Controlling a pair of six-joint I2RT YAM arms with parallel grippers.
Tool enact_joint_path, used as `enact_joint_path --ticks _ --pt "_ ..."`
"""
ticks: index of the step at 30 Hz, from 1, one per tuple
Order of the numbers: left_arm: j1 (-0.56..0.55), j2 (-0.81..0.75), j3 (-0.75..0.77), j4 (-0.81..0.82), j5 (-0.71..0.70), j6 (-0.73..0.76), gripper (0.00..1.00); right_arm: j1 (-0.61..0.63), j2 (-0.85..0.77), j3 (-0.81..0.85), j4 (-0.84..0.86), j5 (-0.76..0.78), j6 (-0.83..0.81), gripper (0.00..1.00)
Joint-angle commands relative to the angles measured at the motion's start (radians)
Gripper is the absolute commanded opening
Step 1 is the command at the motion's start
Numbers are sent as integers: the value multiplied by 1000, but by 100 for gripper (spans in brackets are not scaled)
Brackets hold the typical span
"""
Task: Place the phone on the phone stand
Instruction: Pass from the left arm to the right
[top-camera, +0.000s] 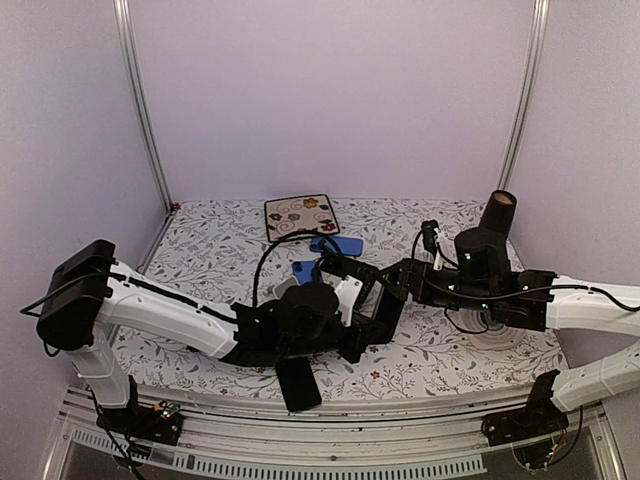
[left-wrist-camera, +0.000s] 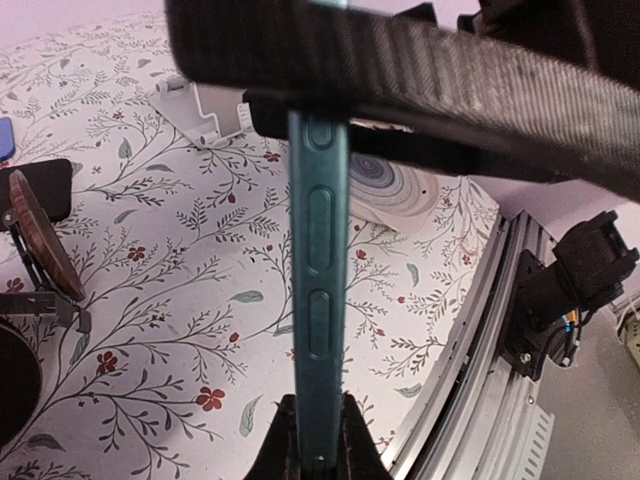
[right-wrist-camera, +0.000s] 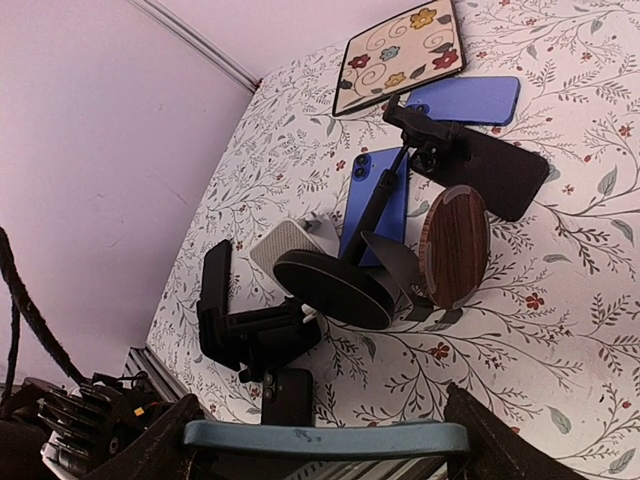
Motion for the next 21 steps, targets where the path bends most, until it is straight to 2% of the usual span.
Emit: enact_joint_path --ticks 1,5,10,15,21 --pt "-15 13 52 26 -12 9 0 3 15 -19 21 29 10 77" --pt "-15 22 64 13 -16 4 0 3 10 -18 11 39 7 68" --pt "-15 28 71 -1 -26 -5 1 3 0 -5 -13 58 -9 42" --pt "-15 30 67 1 -24 -14 26 4 -14 18 -52 79 -30 30" --pt "-15 15 47 13 -26 -22 59 -11 -24 41 -90 96 -71 27"
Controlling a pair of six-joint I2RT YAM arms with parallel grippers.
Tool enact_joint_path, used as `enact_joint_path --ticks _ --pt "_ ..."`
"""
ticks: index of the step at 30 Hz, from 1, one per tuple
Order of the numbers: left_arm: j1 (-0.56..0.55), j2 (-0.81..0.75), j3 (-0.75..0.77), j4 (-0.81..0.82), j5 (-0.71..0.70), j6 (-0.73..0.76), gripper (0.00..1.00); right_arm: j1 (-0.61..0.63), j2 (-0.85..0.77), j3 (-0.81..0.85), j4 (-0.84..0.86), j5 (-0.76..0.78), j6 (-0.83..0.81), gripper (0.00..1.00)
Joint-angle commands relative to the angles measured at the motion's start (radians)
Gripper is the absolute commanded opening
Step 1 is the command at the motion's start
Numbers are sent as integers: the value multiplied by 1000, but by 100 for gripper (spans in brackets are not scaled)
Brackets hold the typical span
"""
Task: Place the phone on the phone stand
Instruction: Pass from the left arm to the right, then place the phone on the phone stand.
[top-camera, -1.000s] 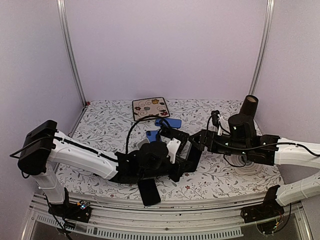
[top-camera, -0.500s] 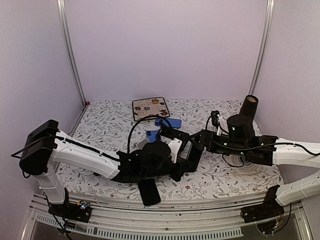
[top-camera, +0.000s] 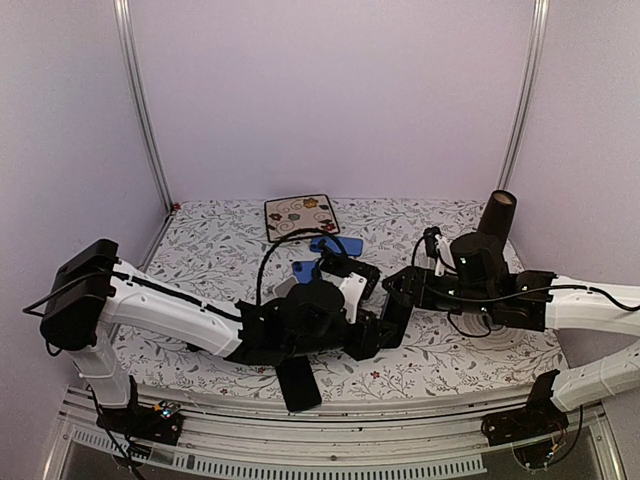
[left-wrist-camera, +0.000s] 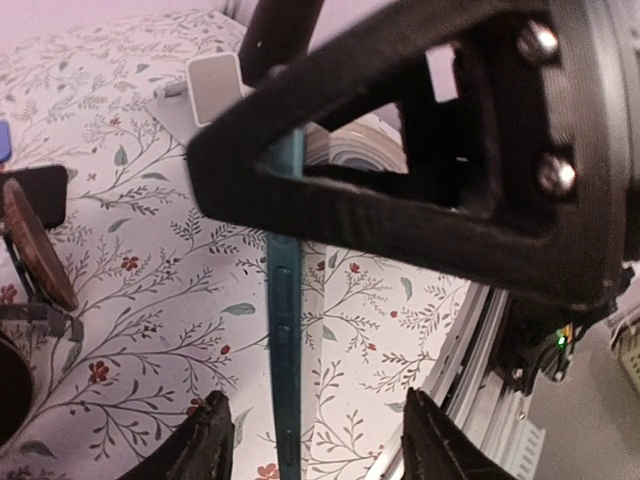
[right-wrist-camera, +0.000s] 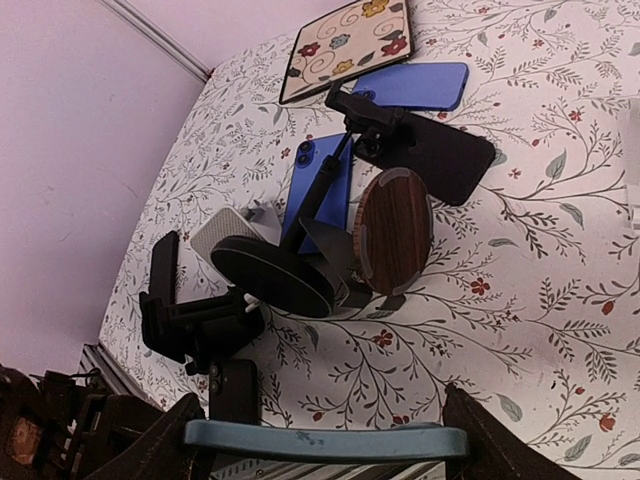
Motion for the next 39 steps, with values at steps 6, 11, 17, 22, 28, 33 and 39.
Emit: enact_joint_path --ticks 6,11,17,22,28,33,39 --pt "-10 -63 -52 30 -37 -14 83 -82 -39 68 -63 31 -114 27" --pt "-9 -128 -116 34 -70 -19 92 -164 -49 72 -94 36 -182 26" --pt "4 -219 -199 4 -96 -38 94 -299 -32 92 -106 34 -288 26" --pt "12 -354 -287 -57 -160 -42 94 -372 29 116 -69 71 -386 26" --pt "55 -547 -417 -156 -251 -47 95 -410 123 158 7 127 -482 25" --pt "100 -716 -523 -261 -353 -43 95 -450 178 167 111 140 -557 24" --pt "133 -900 -624 -353 -452 -43 95 -496 236 158 192 105 -579 24"
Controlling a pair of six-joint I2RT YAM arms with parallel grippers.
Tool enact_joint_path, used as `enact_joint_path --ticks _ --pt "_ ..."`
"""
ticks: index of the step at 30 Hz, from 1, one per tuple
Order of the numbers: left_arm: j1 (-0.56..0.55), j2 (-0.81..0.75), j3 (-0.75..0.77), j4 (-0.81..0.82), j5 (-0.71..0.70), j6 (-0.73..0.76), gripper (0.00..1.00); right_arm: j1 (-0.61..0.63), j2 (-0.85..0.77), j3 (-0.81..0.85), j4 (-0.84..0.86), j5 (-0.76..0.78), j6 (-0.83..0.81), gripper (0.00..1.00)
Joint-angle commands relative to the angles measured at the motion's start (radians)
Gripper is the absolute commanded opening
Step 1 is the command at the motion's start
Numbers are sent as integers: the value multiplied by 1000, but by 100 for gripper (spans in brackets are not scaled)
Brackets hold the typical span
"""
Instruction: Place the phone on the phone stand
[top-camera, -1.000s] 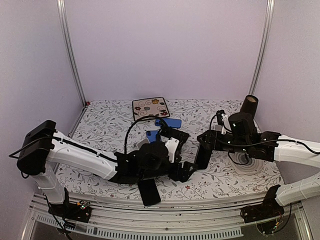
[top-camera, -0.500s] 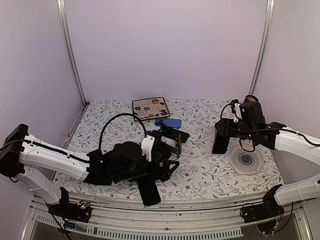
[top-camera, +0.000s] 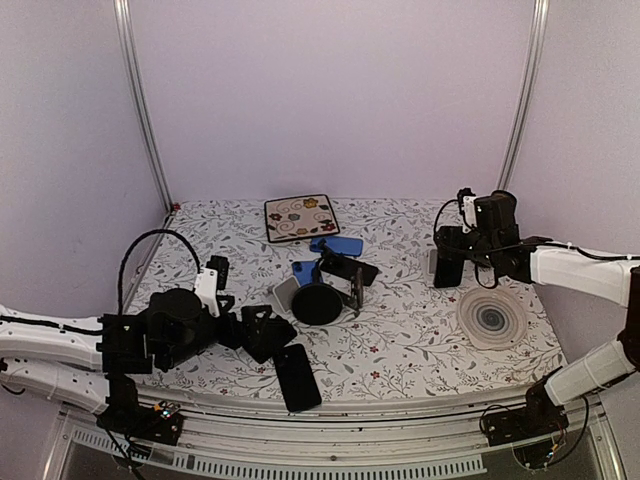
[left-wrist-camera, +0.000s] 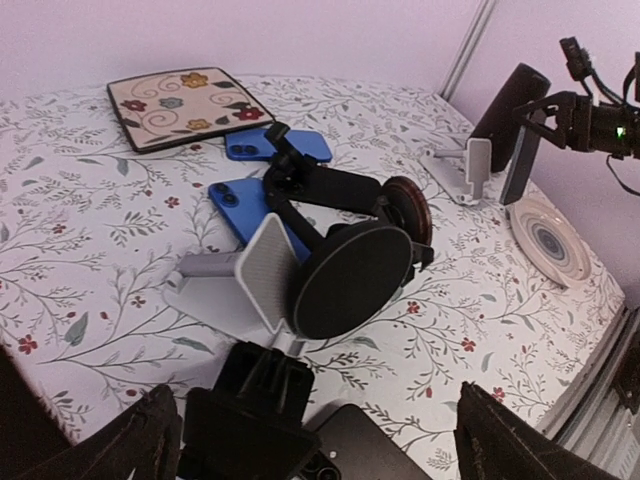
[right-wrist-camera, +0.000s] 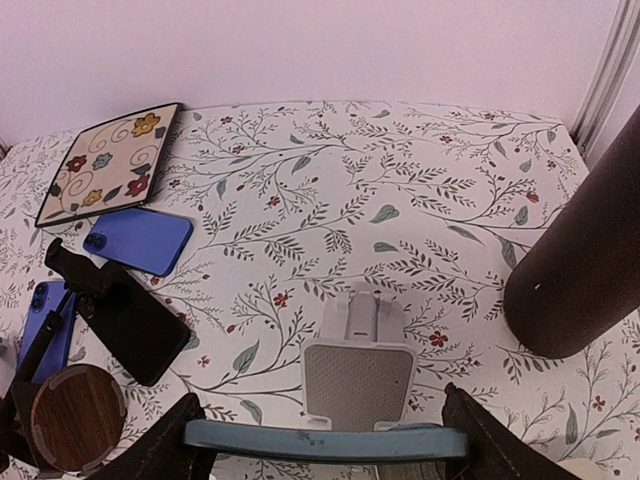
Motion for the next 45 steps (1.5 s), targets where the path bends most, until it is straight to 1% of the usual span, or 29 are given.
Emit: enact_joint_path --ticks 1,5,10,22,28,36,45 --pt "21 -110 -61 -96 -122 -4 95 -26 38 36 139 -5 -38 24" --pt "24 -196 -111 -123 -190 -6 95 -30 70 42 177 -12 -39 24" --pt "25 -274 -183 -123 -234 5 96 -34 102 50 217 -6 -42 24" --pt "28 -423 -241 -107 -230 47 97 -42 191 83 234 17 -39 25" --pt "28 -438 -247 -110 -231 46 97 -43 225 83 238 29 -27 25" --pt "28 -416 -242 -105 -228 48 97 -46 233 72 238 37 -10 25" --pt "27 -398 -237 -102 -224 49 97 -46 237 62 235 29 1 28"
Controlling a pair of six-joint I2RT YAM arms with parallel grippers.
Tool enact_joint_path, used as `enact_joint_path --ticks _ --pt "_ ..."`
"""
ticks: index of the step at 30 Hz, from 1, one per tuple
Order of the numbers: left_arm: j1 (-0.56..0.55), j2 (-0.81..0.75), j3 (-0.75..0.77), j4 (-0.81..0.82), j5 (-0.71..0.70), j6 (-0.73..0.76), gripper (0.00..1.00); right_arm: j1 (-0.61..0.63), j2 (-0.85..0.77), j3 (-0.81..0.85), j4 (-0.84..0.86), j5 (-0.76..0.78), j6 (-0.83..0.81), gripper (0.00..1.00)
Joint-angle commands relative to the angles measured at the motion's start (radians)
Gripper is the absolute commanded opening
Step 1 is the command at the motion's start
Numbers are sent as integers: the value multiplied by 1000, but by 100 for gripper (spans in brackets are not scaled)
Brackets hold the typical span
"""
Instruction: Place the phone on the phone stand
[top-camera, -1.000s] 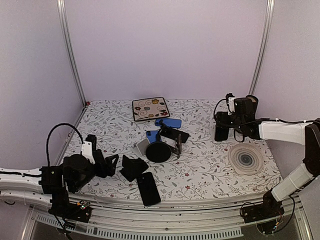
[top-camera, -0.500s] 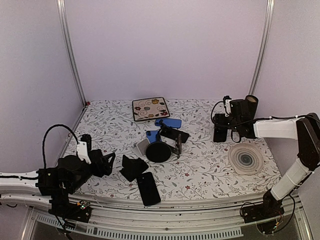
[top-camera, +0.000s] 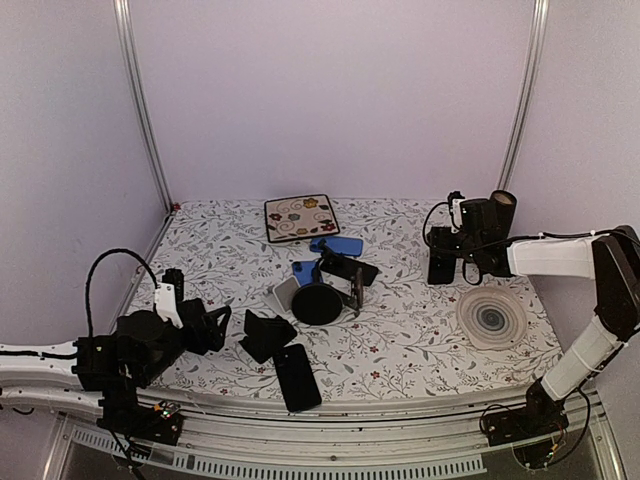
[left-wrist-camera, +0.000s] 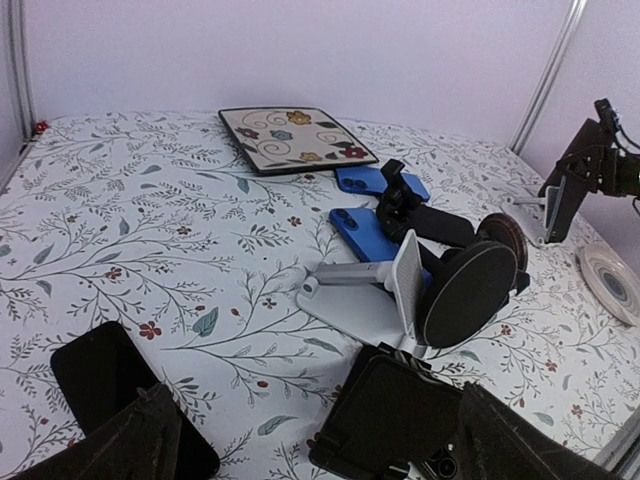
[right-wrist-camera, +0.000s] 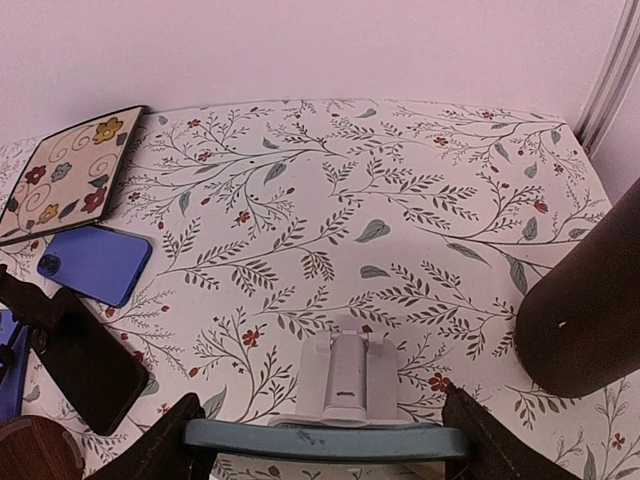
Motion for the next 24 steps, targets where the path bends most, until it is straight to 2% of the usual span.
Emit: enact_joint_path --ticks 1,9,24 --pt "10 4 -3 11 -4 12 97 -7 13 16 51 8 20 28" --pt "10 4 -2 11 -4 12 97 -7 14 11 43 14 28 30" --pt "12 10 -2 14 0 15 97 -8 14 7 33 14 23 46"
